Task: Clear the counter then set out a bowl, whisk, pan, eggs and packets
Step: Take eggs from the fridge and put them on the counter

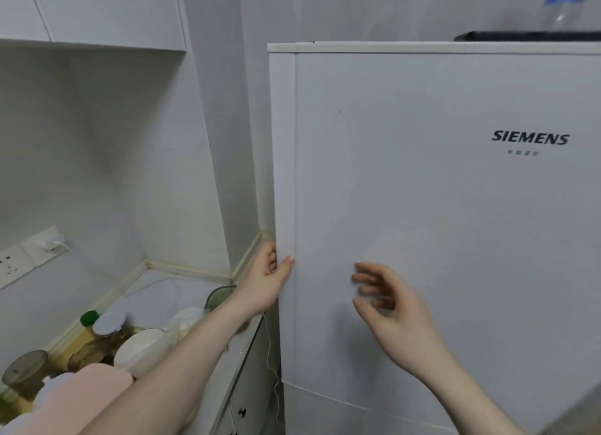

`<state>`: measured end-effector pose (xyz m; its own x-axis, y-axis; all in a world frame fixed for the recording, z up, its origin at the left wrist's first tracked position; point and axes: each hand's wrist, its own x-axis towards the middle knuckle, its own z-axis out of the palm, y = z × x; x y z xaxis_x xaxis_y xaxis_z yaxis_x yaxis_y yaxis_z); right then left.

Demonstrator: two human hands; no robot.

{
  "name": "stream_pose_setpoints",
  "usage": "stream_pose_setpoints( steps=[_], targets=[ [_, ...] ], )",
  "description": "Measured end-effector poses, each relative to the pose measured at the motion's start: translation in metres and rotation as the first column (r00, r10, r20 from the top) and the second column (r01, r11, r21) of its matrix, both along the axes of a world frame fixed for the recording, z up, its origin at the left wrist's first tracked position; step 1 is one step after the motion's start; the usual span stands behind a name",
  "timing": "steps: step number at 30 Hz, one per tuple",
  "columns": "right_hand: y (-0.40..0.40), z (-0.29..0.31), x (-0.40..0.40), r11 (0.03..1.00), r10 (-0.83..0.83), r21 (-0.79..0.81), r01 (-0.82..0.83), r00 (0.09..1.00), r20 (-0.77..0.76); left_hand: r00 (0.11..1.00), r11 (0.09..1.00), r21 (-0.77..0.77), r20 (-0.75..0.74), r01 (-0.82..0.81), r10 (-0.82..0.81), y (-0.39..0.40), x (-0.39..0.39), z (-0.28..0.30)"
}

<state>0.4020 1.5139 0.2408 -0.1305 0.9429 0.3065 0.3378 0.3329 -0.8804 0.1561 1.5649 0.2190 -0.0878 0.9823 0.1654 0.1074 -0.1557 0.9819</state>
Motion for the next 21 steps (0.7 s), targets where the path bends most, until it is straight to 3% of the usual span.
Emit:
stream_pose_setpoints(
  steps=[9,17,21],
  targets=[
    [-0.08,-0.017,-0.021,0.987,-0.16,0.02,0.16,0.987,0.026,0.996,0.996,0.052,-0.056,0.071,-0.069,-0.068,-0.013,-0.008],
    [-0.168,-0.045,-0.031,0.98,-0.185,-0.058,0.193,0.976,0.119,0.978,0.976,0.084,-0.08,0.2,-0.194,-0.145,-0.015,-0.009],
    [-0.22,-0.056,-0.037,0.973,-0.143,-0.145,0.178,0.964,0.226,0.94,0.946,0.078,-0.167,0.313,-0.297,-0.181,-0.022,-0.013]
  ],
)
